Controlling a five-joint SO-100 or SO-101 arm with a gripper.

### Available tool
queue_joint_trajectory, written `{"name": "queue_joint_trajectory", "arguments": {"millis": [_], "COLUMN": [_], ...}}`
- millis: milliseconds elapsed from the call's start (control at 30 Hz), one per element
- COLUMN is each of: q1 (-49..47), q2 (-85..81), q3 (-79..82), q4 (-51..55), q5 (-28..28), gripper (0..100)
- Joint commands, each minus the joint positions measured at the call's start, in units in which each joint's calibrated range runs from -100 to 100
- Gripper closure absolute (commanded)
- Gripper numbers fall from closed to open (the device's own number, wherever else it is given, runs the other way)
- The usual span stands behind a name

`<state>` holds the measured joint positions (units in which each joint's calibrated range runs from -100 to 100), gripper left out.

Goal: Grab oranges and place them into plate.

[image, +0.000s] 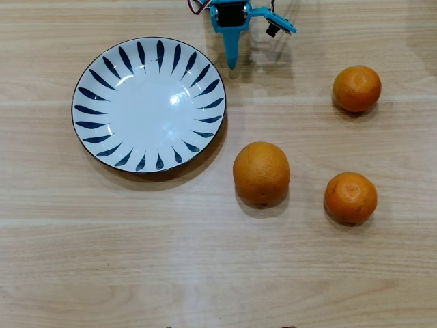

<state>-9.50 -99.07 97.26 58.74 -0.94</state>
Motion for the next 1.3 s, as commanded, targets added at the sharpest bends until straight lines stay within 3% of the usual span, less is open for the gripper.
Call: {"name": "queue_joint_trajectory", "arguments": {"millis": [0,1267], "q1": [0.22,-0.74], "q2": [-0.59,-0.59], "q3": [0.21,0.21], "q4": [-0.08,-0.17], "q5": [0.10,-0.05], "gripper": [98,98]}}
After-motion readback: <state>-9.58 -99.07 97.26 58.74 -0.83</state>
